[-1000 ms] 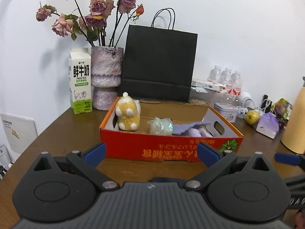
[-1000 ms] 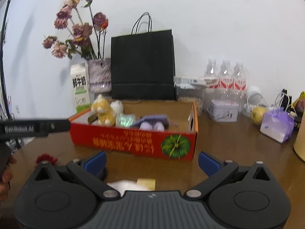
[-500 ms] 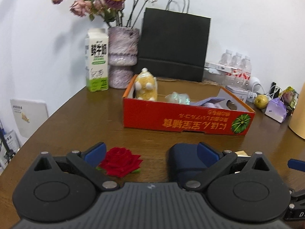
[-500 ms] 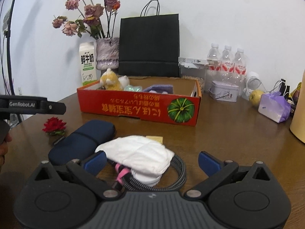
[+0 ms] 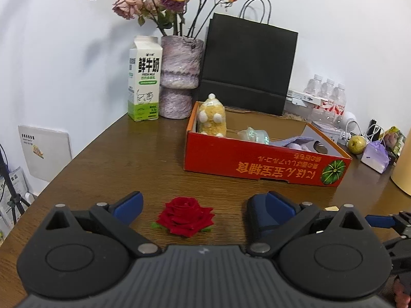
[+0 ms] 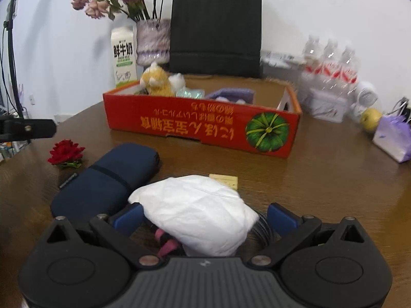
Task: Organize objects
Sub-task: 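Grasp the red rose with the left gripper while the right gripper grasps the white packet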
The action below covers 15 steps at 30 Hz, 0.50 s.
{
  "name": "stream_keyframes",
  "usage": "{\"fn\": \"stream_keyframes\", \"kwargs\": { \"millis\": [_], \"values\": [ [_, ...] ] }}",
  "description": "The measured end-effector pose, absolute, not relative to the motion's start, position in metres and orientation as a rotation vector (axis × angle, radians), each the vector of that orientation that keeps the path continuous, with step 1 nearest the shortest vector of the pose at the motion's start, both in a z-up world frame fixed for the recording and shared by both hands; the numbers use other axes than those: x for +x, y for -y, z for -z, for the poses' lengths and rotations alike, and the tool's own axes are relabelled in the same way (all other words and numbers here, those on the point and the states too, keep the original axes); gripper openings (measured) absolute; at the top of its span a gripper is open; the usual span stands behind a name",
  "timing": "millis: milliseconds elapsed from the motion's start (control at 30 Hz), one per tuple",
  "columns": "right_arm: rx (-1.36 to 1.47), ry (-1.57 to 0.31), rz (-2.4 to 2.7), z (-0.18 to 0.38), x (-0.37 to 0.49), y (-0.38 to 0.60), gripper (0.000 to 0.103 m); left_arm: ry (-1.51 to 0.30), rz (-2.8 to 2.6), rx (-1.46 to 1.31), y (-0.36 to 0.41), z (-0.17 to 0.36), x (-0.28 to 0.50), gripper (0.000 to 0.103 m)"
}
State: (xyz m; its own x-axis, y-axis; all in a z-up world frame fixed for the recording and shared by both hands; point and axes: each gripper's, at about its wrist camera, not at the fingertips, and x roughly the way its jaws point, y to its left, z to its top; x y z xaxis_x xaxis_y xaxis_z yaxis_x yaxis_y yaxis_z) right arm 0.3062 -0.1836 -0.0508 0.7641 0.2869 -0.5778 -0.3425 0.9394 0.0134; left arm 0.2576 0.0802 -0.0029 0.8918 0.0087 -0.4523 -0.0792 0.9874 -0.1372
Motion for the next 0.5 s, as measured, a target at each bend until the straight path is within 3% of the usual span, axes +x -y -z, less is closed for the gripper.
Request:
{"fn": "stream_keyframes", "kwargs": {
  "millis": [200, 333, 500],
  "values": [
    [-0.100, -0.629, -0.376, 0.053, 0.320, 0.179, 0.102, -0.478, -0.052, -0.161, -0.087, 0.004, 0.260, 0.103],
    [-0.115, -0.605, -0.417, 0.051, 0.313, 0.176, 0.082, -0.497, -0.067, -0.167, -0.093, 0.007, 0.263, 0.103],
    [-0.131, -0.581, -0.424, 0.049, 0.305, 0.173, 0.074, -0.529, -0.103, -0.162, -0.100, 0.013, 0.270, 0.103]
  ]
}}
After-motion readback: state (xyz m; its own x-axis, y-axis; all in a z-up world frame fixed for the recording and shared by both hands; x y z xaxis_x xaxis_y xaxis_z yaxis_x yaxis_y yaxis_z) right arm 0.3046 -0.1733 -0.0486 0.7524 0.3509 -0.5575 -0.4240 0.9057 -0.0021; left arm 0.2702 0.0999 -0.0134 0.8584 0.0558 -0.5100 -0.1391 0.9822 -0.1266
